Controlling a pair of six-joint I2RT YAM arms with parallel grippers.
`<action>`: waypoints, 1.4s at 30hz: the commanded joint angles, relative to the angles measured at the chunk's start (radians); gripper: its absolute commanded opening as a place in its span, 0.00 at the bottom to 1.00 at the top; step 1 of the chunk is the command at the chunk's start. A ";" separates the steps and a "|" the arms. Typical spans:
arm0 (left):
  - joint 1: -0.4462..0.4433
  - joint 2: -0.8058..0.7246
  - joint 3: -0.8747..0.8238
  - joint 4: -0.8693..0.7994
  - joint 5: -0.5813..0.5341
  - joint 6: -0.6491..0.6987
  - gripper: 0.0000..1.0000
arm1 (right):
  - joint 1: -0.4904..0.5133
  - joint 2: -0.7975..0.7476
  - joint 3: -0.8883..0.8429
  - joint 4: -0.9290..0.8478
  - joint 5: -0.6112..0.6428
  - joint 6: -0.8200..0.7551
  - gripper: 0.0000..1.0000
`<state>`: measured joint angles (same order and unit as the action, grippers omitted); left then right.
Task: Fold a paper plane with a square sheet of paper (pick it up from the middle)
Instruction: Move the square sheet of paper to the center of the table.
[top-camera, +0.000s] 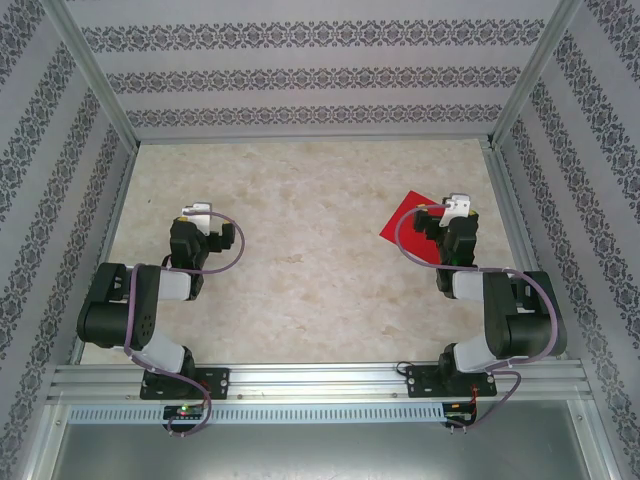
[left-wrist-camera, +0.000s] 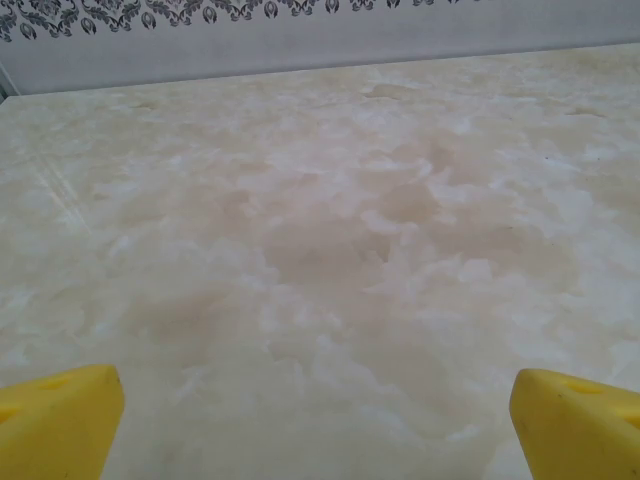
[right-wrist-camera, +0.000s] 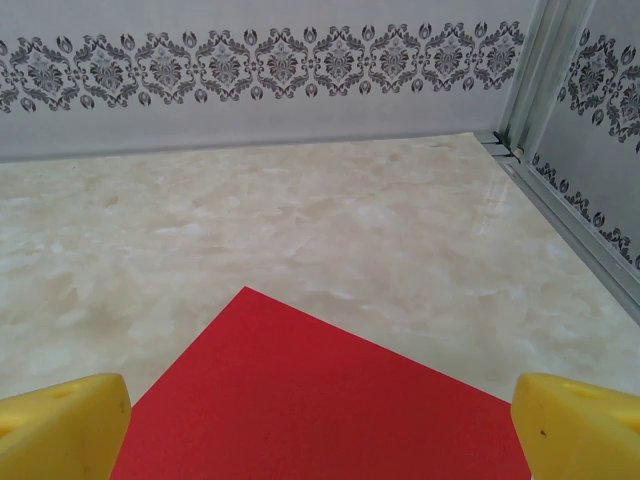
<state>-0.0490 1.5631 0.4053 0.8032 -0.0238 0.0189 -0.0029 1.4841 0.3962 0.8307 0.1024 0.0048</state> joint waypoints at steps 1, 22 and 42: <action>-0.011 -0.002 0.014 0.016 0.000 0.013 1.00 | -0.009 0.011 0.004 0.016 -0.016 -0.003 0.98; -0.011 -0.002 0.015 0.016 0.001 0.012 1.00 | -0.027 0.013 0.007 0.013 -0.049 0.009 0.98; -0.011 -0.003 0.015 0.018 0.000 0.013 1.00 | -0.026 0.011 0.003 0.018 -0.048 0.009 0.98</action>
<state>-0.0490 1.5631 0.4053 0.8032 -0.0238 0.0189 -0.0223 1.4849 0.3962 0.8307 0.0761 0.0051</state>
